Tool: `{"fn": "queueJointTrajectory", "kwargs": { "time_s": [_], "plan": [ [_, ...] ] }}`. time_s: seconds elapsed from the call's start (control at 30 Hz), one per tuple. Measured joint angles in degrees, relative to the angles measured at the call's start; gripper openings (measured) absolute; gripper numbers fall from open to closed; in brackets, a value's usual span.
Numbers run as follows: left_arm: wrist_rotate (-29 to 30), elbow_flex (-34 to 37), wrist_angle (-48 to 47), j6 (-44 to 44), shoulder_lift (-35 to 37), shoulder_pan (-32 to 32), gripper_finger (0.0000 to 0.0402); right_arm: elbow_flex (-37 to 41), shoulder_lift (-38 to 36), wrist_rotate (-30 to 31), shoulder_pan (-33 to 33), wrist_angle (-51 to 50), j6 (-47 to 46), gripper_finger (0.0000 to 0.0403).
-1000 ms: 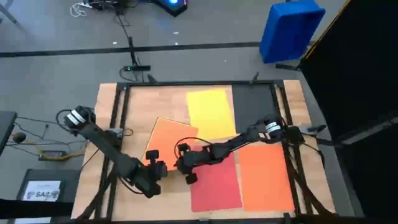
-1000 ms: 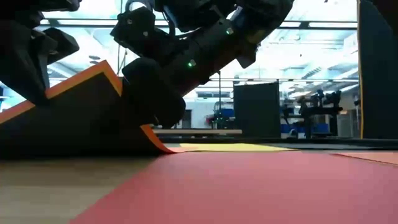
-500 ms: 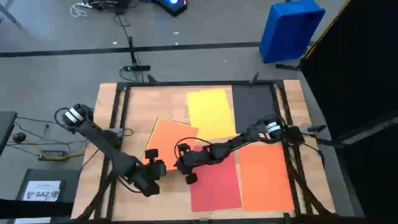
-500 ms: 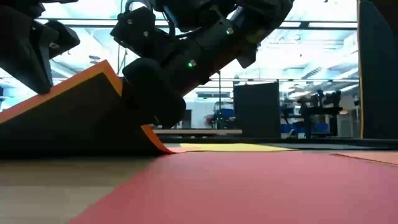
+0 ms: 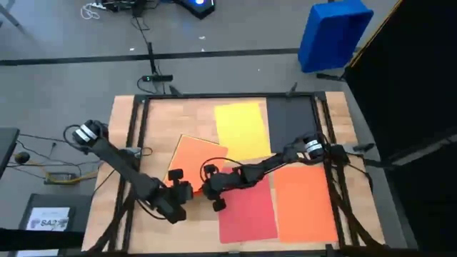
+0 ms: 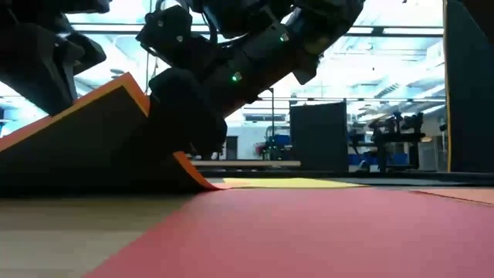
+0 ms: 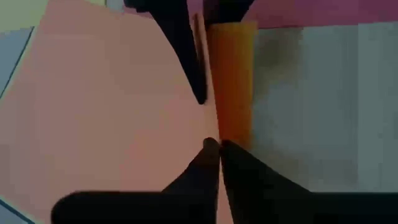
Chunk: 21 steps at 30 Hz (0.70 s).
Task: Organize paper
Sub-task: Stack the orange paper on top of the orange paper
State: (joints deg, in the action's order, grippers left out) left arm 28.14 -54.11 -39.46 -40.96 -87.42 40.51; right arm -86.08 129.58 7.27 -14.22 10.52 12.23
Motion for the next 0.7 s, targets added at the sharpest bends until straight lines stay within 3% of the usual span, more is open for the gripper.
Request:
{"fn": "queueJointTrajectory", "kwargs": {
  "time_s": [0.43, 0.7],
  "plan": [
    [3.9, 2.2, 3.8, -1.6, -1.7, -0.1, 0.0077, 0.0, 0.0, 0.0, 0.0, 0.2, 0.9, 0.0000],
    [1.8, 9.9, 11.1, -7.0, -1.8, -0.1, 0.0006, 0.0, 0.0, 0.0, 0.0, 0.2, 0.9, 0.0000]
  ]
}}
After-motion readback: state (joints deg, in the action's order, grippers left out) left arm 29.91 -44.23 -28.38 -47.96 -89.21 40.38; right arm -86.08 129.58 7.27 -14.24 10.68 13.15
